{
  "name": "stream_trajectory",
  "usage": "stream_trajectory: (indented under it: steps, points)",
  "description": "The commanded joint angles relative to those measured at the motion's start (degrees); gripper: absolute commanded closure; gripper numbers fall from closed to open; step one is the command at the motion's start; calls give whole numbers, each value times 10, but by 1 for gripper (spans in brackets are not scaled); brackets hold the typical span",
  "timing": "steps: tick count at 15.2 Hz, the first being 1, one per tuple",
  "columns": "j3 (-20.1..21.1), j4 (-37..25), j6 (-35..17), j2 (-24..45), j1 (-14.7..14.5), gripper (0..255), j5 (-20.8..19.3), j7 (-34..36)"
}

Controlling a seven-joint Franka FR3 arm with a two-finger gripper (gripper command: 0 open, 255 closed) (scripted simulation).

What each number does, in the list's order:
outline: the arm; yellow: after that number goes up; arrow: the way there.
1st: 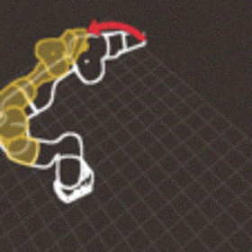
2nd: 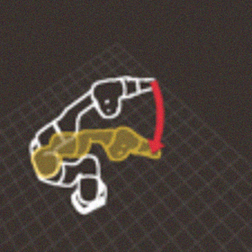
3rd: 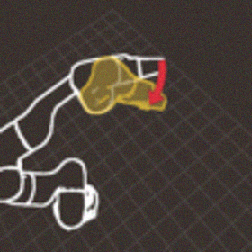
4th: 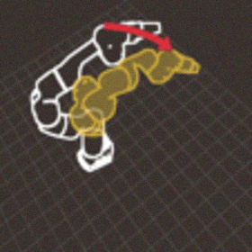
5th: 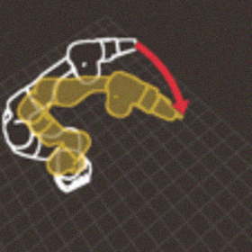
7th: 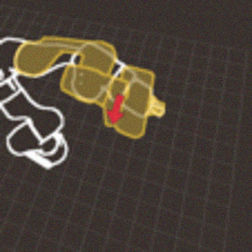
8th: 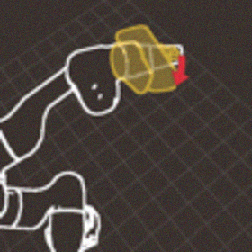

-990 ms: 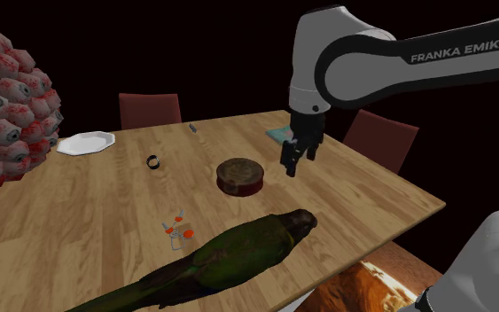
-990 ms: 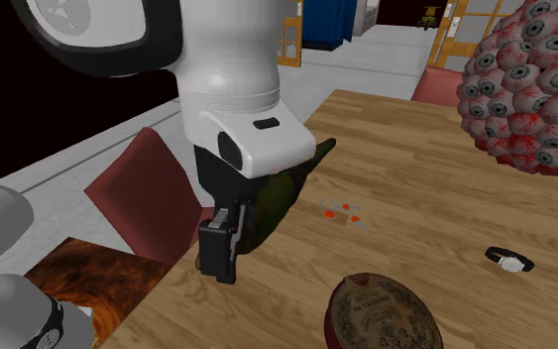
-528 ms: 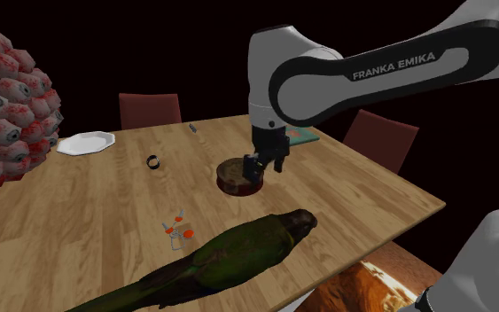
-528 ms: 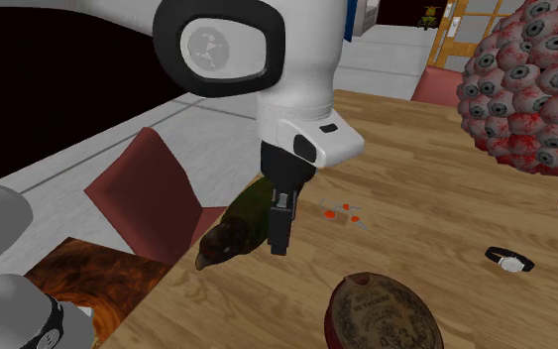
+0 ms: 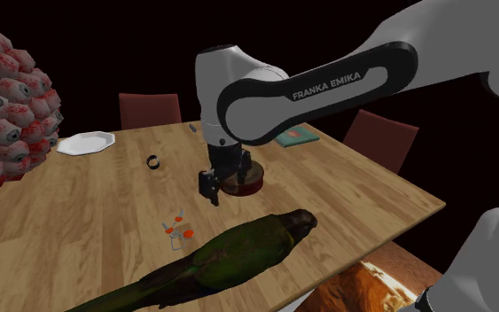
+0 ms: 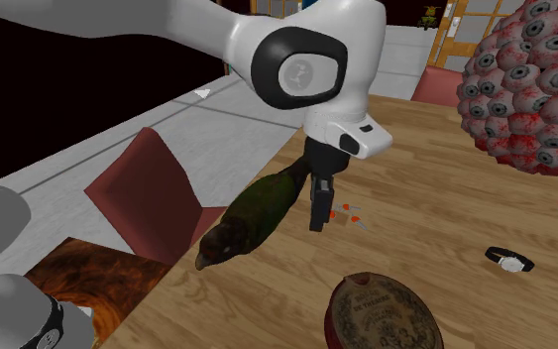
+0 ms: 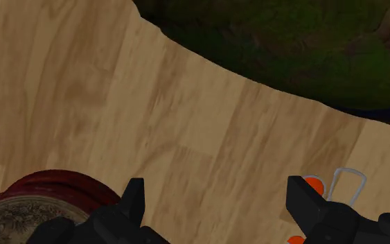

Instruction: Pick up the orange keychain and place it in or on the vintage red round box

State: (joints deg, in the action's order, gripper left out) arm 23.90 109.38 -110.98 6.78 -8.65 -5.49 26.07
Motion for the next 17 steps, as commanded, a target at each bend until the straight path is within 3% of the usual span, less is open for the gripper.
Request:
stream_trajectory:
  steps: [1,12,17]
  points:
    - [5,-38,-1,44,-12,0,-15,21]
    - [1,-320,53,290,-118,0,-88,94]
    - [-2,-292,19,297,-115,0,-92,98]
